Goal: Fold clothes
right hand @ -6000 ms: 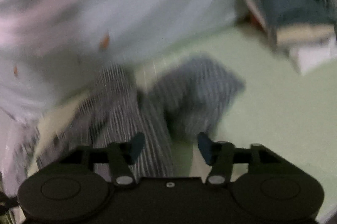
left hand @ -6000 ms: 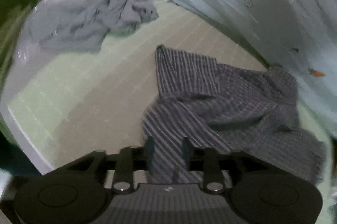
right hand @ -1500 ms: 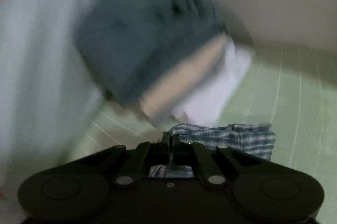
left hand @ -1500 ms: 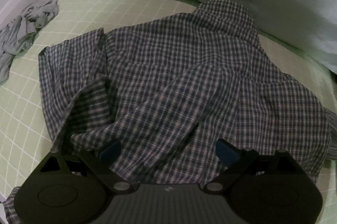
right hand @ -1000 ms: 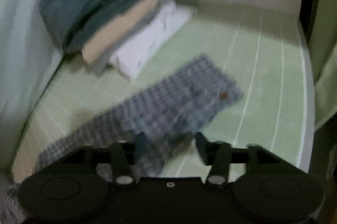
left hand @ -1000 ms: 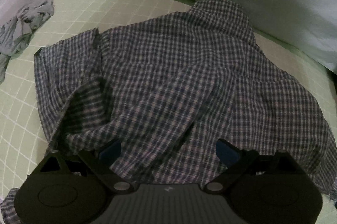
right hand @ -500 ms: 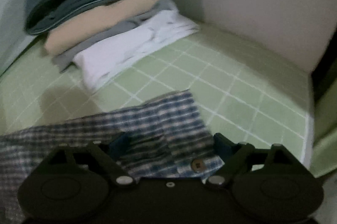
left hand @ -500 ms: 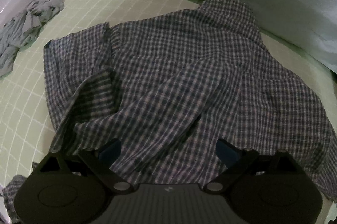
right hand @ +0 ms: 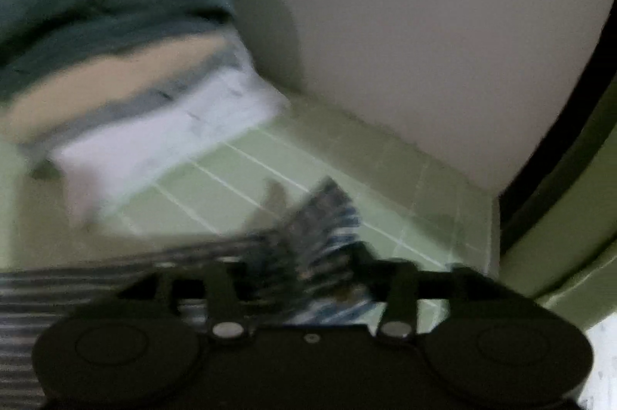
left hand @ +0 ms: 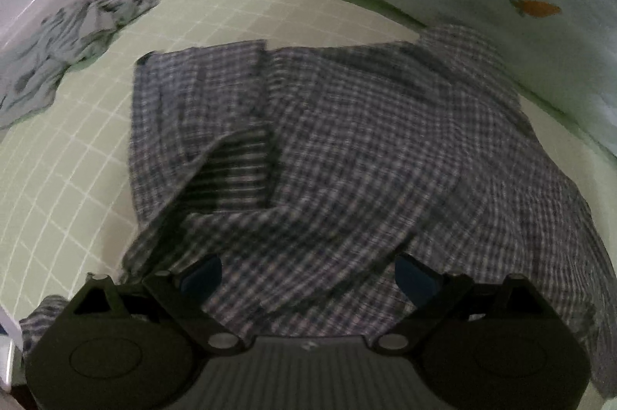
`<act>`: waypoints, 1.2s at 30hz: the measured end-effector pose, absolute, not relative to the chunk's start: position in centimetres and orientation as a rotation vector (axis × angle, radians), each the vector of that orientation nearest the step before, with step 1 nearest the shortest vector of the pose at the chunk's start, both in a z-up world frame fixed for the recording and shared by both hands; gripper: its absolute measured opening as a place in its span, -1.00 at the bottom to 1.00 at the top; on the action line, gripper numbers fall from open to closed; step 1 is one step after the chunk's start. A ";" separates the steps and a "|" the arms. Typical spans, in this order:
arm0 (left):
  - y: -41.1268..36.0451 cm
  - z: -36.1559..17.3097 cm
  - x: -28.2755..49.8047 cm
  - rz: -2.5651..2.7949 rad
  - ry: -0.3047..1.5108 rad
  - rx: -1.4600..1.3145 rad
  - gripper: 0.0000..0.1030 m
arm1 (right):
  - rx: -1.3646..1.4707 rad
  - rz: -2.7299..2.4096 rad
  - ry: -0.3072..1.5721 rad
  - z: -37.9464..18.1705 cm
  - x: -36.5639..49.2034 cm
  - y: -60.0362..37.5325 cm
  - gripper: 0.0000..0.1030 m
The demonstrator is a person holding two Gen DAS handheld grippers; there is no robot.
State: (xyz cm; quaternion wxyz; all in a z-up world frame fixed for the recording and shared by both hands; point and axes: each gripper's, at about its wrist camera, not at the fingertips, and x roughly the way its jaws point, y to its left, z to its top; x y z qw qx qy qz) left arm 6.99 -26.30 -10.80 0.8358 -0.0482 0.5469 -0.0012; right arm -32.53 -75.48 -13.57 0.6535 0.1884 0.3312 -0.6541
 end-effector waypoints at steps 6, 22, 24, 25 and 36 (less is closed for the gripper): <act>-24.3 -11.1 7.4 0.038 1.148 -0.137 0.86 | 0.351 -1.145 0.647 -10.5 -23.7 -69.5 0.71; -18.1 -11.8 10.0 -0.005 1.123 -0.210 0.86 | 0.262 -0.254 0.791 -14.7 10.7 -61.0 0.70; -17.9 -11.8 11.0 -0.019 1.118 -0.208 0.86 | 0.323 -0.238 0.808 -15.4 12.8 -61.9 0.69; -17.7 -11.8 11.4 -0.029 1.119 -0.217 0.86 | 0.313 -0.233 0.800 -15.4 13.2 -61.9 0.55; -16.0 -12.0 15.1 -0.066 1.073 -0.256 0.86 | 0.091 -0.317 0.687 -11.1 21.3 -62.2 -0.91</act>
